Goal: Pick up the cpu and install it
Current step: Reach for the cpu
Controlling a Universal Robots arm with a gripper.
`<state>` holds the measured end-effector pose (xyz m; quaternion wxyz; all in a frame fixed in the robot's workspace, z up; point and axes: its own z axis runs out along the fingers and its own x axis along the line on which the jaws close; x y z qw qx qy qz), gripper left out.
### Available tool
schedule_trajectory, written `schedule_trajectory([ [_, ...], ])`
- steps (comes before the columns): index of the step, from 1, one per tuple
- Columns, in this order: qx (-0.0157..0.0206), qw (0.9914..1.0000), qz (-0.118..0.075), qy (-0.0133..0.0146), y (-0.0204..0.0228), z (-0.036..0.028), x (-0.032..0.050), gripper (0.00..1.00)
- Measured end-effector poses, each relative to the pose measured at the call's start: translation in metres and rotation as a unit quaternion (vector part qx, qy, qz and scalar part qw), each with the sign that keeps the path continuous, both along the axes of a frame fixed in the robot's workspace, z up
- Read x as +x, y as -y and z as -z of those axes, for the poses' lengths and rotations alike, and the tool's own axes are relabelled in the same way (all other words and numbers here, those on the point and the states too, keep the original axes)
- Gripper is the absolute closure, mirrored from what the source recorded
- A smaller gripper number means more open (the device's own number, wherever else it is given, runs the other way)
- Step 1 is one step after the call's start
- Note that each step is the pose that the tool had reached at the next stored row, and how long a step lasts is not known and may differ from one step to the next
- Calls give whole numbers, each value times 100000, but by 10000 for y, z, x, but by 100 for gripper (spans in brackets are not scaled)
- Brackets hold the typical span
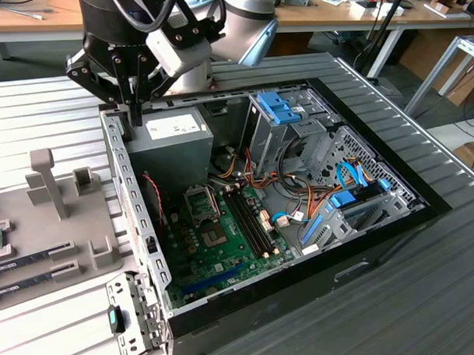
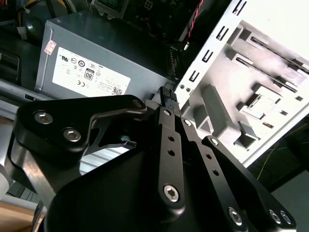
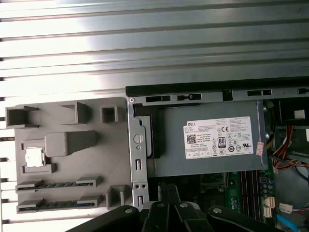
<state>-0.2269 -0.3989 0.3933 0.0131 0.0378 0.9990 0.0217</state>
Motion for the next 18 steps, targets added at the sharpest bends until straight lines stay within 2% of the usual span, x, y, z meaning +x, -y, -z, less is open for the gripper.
schedule_trajectory([
  [4, 0, 100000, 0, 2, 0, 0, -30, 89],
  [18, 1, 100000, 2, 2, 0, 0, -57, 89],
])
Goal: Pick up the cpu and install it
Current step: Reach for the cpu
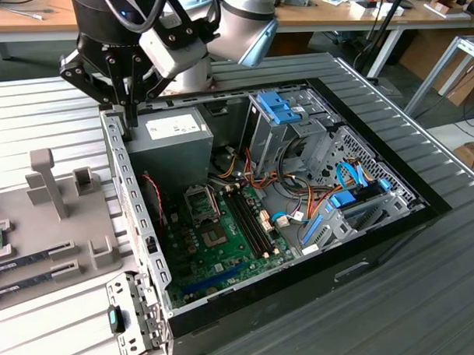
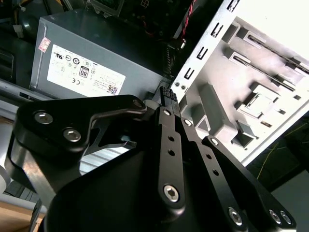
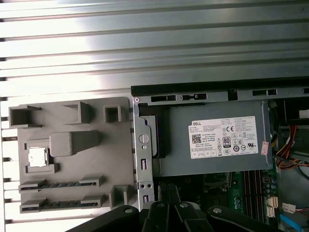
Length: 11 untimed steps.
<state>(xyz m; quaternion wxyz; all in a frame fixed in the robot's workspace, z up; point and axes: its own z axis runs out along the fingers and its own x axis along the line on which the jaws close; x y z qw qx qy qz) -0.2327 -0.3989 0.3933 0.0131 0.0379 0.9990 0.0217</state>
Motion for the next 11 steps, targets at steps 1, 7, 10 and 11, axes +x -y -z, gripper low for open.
schedule_trajectory([
  [1, 0, 100000, 0, 0, 0, 0, -2, 89],
  [7, -1, 100000, 1, -1, 0, 0, -15, 89],
  [10, 0, 100000, -1, -1, 0, 0, -20, 89],
  [11, 0, 100000, 1, -3, 0, 0, -23, 89],
])
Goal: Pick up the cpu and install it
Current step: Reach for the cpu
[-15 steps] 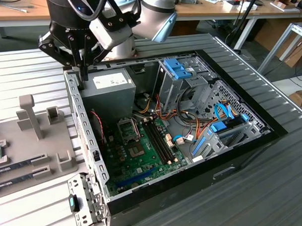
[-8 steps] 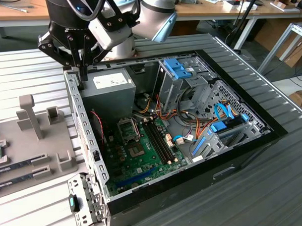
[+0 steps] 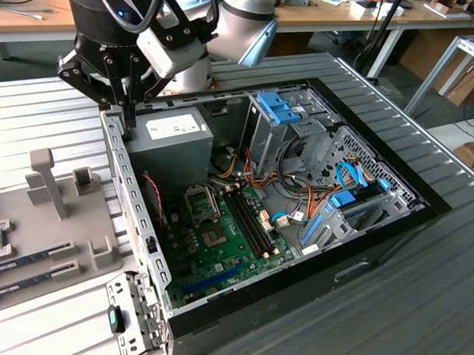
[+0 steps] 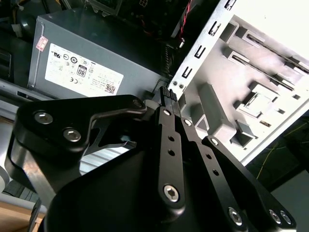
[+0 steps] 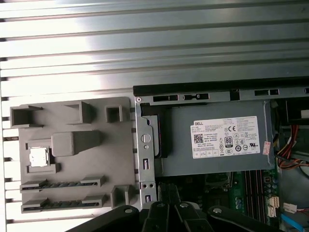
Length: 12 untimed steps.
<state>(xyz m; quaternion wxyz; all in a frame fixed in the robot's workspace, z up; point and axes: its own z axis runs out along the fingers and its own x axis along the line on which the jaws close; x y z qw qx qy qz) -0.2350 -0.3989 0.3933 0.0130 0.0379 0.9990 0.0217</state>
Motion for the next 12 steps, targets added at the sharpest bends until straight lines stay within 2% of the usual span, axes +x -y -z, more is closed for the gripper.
schedule_trajectory([
  [12, -1, 100000, 0, 2, 0, 0, -38, 89],
])
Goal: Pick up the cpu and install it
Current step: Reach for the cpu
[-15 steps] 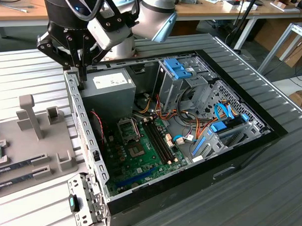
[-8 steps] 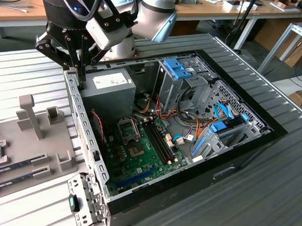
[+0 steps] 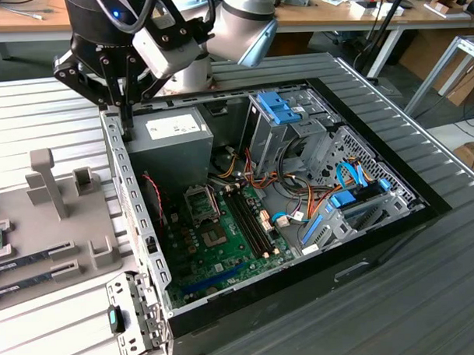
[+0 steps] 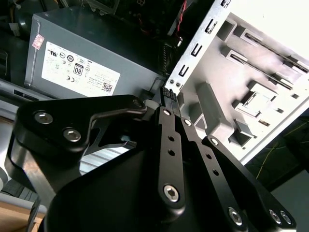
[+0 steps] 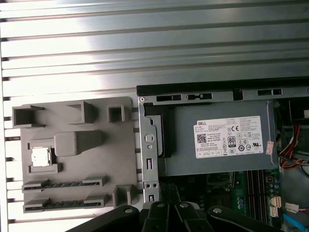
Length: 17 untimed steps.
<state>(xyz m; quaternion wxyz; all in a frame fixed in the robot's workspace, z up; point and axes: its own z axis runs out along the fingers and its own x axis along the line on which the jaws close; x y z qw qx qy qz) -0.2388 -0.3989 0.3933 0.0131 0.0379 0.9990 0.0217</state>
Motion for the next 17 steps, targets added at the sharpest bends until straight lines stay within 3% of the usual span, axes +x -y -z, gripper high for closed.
schedule_trajectory([
  [17, -1, 100000, -1, -2, 0, 0, -84, 89],
])
